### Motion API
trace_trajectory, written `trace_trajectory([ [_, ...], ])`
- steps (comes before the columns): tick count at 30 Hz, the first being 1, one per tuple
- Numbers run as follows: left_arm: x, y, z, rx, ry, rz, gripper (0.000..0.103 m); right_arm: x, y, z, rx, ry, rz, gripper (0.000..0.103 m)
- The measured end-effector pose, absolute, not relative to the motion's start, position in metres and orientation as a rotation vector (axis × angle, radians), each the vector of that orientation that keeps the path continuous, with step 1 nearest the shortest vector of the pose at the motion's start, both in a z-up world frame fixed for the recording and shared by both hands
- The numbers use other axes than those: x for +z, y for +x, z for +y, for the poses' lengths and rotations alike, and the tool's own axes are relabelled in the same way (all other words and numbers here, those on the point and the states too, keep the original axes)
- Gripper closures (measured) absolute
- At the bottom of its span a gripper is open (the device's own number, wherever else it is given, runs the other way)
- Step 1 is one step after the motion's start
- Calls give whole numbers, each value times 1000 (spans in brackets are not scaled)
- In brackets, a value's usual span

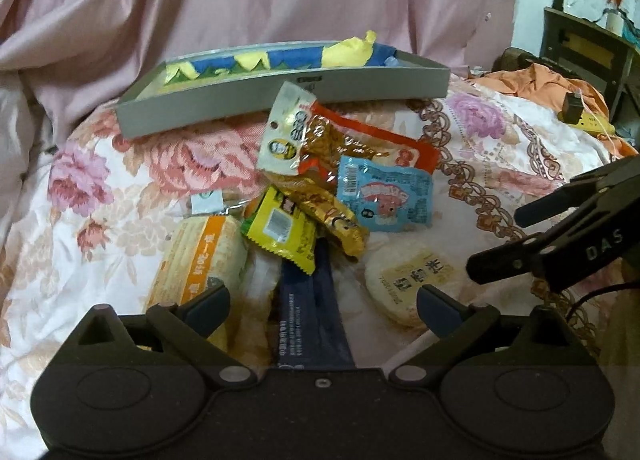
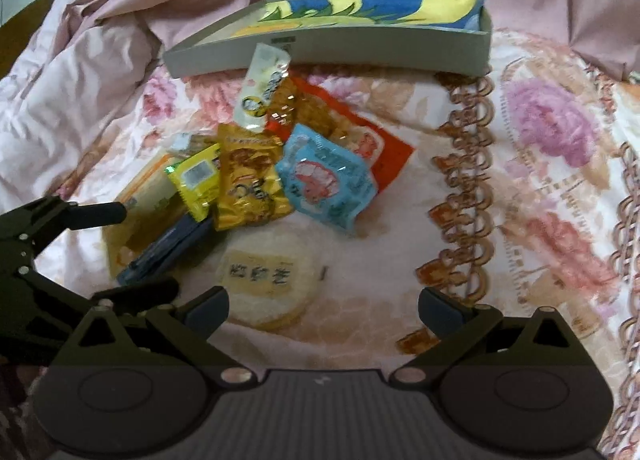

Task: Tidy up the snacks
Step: 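Close the left gripper on the navy blue stick pack while the right gripper approaches the clear-wrapped pastry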

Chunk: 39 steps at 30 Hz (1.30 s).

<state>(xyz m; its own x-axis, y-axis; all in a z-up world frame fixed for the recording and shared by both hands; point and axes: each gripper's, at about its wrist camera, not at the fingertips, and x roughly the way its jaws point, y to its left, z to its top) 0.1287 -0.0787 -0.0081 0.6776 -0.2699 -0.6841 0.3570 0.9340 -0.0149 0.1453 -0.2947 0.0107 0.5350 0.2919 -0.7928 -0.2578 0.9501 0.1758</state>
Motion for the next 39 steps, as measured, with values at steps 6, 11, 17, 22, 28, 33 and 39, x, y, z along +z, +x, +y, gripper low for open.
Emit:
trace_trajectory([
  [6,-14,145,-86,-310,134,817,17,9,143,-282,364,-26,962,0],
  [11,-18,161,-90,-278,105,857,29,7,138,-267,389,-110,953,0],
  [17,-26,168,-84,-262,61,911,58,1,143,-260,412,-107,959,2],
  [22,-26,160,-71,-269,15,880,65,-6,148,-257,428,-67,976,7],
  [28,-27,156,-69,-272,-1,860,65,-14,151,-241,431,-85,966,16],
  [33,-28,158,-69,-273,-10,862,63,-21,154,-227,399,-140,939,17],
  [39,-28,161,-70,-266,-22,869,62,-28,157,-222,363,-173,926,10],
])
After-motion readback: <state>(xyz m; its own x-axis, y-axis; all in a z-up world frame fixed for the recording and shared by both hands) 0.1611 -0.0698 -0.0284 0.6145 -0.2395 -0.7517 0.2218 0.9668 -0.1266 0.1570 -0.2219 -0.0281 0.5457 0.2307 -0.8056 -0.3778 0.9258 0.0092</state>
